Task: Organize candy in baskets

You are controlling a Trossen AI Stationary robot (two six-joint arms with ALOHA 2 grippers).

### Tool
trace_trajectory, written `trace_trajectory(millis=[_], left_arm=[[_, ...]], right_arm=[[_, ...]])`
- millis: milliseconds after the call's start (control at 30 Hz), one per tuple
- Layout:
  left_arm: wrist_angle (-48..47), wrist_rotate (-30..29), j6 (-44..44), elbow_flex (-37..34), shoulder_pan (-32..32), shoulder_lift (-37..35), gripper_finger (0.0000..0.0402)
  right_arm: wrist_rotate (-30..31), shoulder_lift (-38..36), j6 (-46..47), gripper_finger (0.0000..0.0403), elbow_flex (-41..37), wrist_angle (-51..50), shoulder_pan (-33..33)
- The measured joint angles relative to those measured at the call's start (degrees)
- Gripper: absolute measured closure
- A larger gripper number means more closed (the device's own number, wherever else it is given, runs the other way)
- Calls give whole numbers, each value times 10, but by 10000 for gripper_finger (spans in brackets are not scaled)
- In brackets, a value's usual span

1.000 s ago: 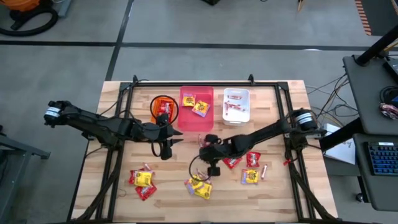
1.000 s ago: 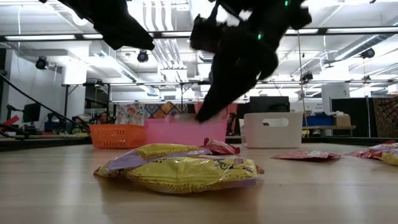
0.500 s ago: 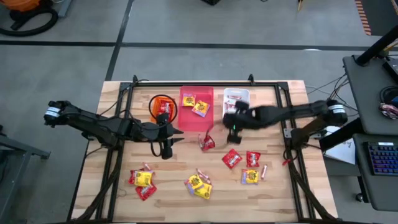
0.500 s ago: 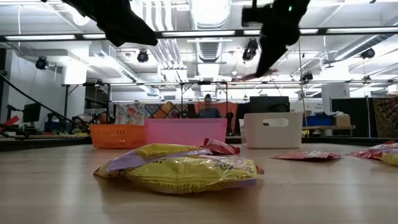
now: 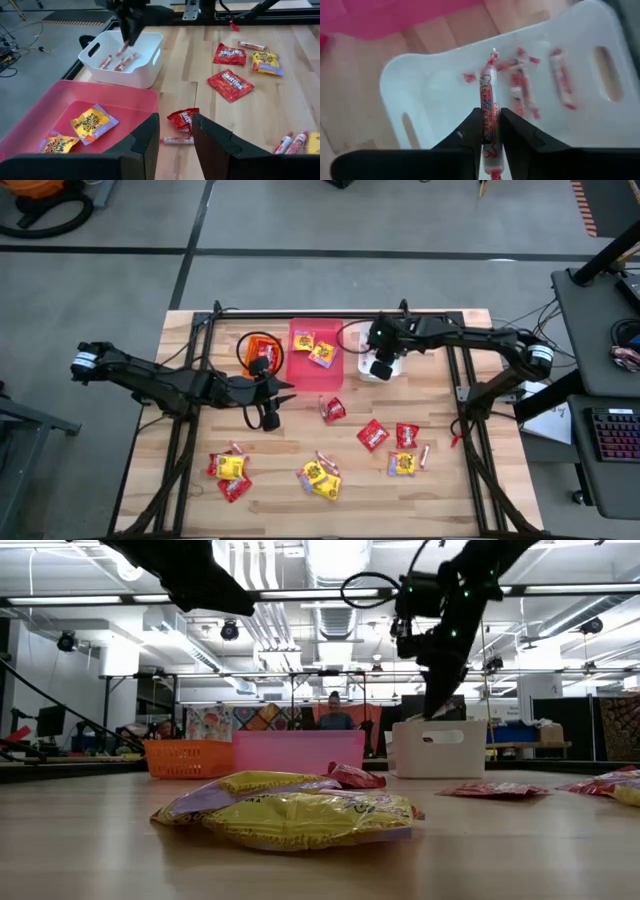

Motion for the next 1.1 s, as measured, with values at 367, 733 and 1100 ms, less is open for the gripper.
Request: trace_trajectory(millis=[367, 733, 1100], left_arm=[[-7, 0, -21, -2, -1, 0, 302], [-49, 20, -66, -4, 0, 24, 302], [-76, 47, -85, -4, -1, 28, 302]], right_arm=[[-23, -1, -6, 295, -6, 31, -22], [-209, -6, 261, 290, 57, 28, 55], [-258, -3, 433, 289, 55, -62, 235]])
